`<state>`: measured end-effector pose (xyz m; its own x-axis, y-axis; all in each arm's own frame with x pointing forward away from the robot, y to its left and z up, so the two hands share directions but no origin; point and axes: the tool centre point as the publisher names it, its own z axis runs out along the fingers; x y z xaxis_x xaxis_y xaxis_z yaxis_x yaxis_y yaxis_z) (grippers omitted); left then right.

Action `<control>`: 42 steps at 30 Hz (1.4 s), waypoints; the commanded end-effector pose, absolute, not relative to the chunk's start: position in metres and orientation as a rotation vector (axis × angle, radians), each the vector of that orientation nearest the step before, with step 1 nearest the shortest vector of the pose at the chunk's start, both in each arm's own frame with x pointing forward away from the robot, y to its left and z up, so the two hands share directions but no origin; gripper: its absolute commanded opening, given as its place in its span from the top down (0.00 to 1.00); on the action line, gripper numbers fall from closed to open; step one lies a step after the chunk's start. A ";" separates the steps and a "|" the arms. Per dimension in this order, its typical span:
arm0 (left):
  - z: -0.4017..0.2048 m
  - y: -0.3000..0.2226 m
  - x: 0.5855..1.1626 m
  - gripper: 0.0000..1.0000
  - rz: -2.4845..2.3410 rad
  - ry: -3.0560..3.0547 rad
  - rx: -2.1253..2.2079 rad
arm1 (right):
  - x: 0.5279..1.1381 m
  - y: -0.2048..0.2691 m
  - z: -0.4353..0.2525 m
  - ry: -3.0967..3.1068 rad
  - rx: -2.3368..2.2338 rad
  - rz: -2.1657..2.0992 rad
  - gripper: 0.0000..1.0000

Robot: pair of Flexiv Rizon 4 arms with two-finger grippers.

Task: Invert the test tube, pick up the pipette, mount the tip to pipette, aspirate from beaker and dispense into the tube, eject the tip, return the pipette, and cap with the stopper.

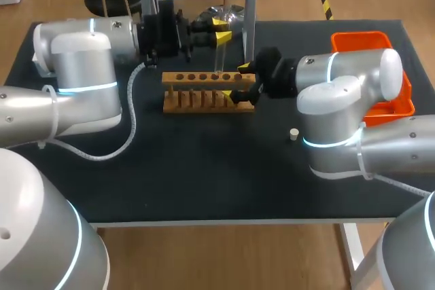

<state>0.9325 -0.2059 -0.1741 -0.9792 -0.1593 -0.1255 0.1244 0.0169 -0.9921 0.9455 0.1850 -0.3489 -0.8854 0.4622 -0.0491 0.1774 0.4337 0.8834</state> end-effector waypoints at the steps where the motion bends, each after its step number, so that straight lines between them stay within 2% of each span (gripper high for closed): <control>1: -0.179 -0.206 0.940 1.00 -2.082 2.082 -0.031 | 0.945 0.185 -0.349 2.404 0.554 1.431 0.00; 42: -0.216 -0.196 0.979 1.00 -2.087 2.133 -0.108 | 0.945 0.185 -0.349 2.404 0.554 1.431 0.00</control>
<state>0.9771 -0.1976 -0.2141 -0.9843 -0.1655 -0.0612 0.0570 0.0296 -0.9979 0.9455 0.1852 -0.3489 -0.8853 0.4623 -0.0491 0.1776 0.4340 0.8832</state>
